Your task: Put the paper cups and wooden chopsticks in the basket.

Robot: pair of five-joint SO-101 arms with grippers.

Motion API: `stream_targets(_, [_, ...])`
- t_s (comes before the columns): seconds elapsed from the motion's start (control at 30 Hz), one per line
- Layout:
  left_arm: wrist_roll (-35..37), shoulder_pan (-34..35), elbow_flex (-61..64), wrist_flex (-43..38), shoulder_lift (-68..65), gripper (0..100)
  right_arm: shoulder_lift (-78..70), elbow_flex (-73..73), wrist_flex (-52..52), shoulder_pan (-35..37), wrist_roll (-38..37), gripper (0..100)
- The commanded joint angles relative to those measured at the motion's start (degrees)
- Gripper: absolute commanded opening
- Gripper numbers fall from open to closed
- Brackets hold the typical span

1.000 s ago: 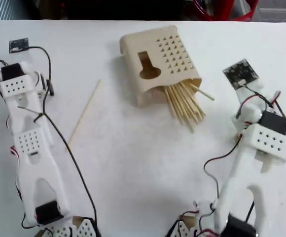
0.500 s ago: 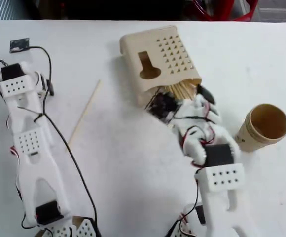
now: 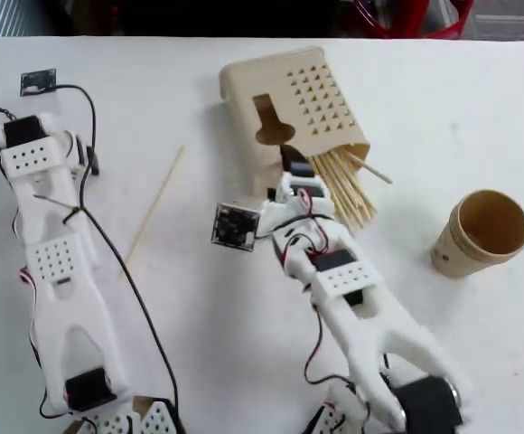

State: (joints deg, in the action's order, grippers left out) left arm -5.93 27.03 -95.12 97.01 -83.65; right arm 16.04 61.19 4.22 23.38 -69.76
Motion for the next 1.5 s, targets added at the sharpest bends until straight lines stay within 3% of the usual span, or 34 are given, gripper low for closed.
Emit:
stream_targets(0.0, [-1.67,-1.27,-0.62,-1.23,-0.22,21,-7.6,-1.58,10.24,-0.57,-4.04,26.6])
stream_targets(0.2, [-1.93,-1.27,-0.62,-1.23,-0.22,21,-20.79,-7.47,24.13,-3.03,-5.71,26.5])
stream_targets(0.43, [-2.2,-1.27,-0.7,-1.32,-1.01,21,-31.6,-16.7,31.16,-3.03,-5.98,26.1])
stream_targets(0.53, [-2.2,-1.27,-0.7,-1.32,-1.01,21,-31.78,-16.7,32.04,-2.33,-5.98,18.9])
stream_targets(0.67, [-2.2,-1.27,-0.7,-1.32,-1.1,21,-31.69,-16.79,32.04,-1.89,-6.24,1.0])
stream_targets(0.8, [-2.2,-1.27,-0.7,-1.32,-1.19,21,-30.55,-16.79,31.08,-2.33,-8.18,2.0])
stream_targets(0.9, [-2.2,-1.27,-0.7,-1.32,-1.19,21,-25.1,-17.14,23.16,-3.74,-7.38,2.1])
stream_targets(1.1, [-2.2,-1.27,-0.7,-1.32,-1.19,21,-9.27,-22.68,0.48,-4.97,3.34,2.1])
stream_targets(1.3, [-2.2,-1.27,-0.7,-1.32,-1.27,21,-5.41,-29.27,-13.49,-3.91,3.6,2.1])
stream_targets(1.47, [-2.2,-1.27,-0.7,-1.32,-1.27,21,-5.49,-40.44,-31.6,-4.0,3.6,2.1])
